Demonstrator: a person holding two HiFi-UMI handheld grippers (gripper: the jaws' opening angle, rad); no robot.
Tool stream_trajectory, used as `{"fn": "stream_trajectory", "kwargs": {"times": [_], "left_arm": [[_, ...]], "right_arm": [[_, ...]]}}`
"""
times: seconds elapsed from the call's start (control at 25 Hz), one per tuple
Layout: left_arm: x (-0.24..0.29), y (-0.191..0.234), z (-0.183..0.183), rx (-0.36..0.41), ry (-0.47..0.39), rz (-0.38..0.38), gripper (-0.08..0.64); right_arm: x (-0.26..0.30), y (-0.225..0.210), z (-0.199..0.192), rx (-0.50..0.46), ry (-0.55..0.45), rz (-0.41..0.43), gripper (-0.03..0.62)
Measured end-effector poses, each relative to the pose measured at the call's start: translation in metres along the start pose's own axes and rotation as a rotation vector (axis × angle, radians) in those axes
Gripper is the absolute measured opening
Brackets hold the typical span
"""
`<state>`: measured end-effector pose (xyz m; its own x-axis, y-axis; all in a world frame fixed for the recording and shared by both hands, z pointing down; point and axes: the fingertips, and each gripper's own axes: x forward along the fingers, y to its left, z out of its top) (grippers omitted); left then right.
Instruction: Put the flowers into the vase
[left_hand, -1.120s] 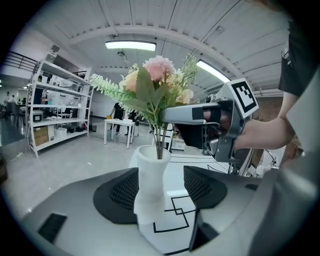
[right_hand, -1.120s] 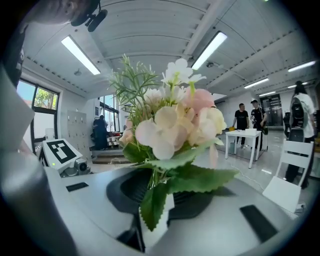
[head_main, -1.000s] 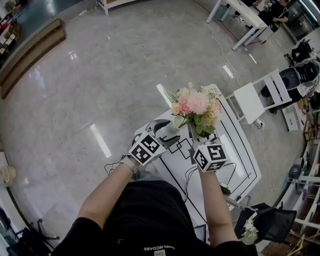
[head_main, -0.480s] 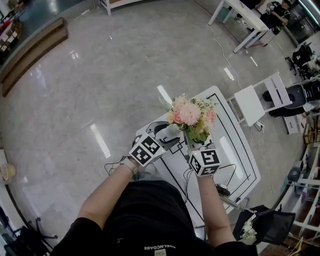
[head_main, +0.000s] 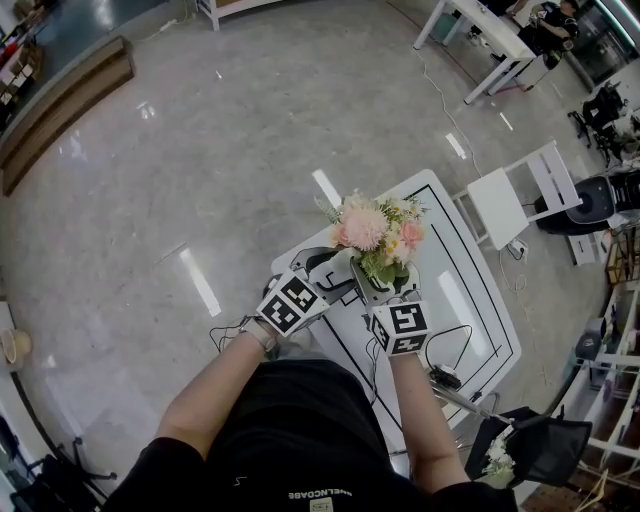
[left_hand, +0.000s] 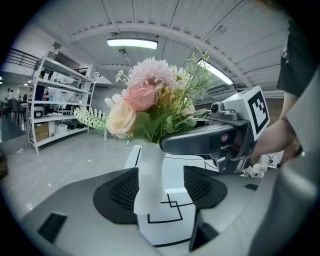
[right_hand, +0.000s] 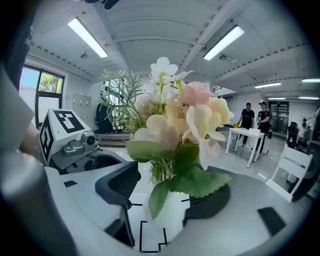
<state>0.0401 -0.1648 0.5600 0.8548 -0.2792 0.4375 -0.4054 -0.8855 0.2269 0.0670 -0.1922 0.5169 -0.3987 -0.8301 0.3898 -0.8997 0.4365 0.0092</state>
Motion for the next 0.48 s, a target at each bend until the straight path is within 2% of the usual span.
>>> {"fn": "stream_trajectory", "kwargs": {"times": [0.28, 0.48], "left_arm": [[0.0, -0.004, -0.003, -0.004, 0.005, -0.001, 0.264], [0.001, -0.004, -0.004, -0.006, 0.006, -0.001, 0.264]], "right_arm": [[-0.009, 0.011, 0.002, -0.103, 0.001, -0.004, 0.287], [-0.014, 0.009, 0.002, -0.078, -0.002, -0.005, 0.288]]}}
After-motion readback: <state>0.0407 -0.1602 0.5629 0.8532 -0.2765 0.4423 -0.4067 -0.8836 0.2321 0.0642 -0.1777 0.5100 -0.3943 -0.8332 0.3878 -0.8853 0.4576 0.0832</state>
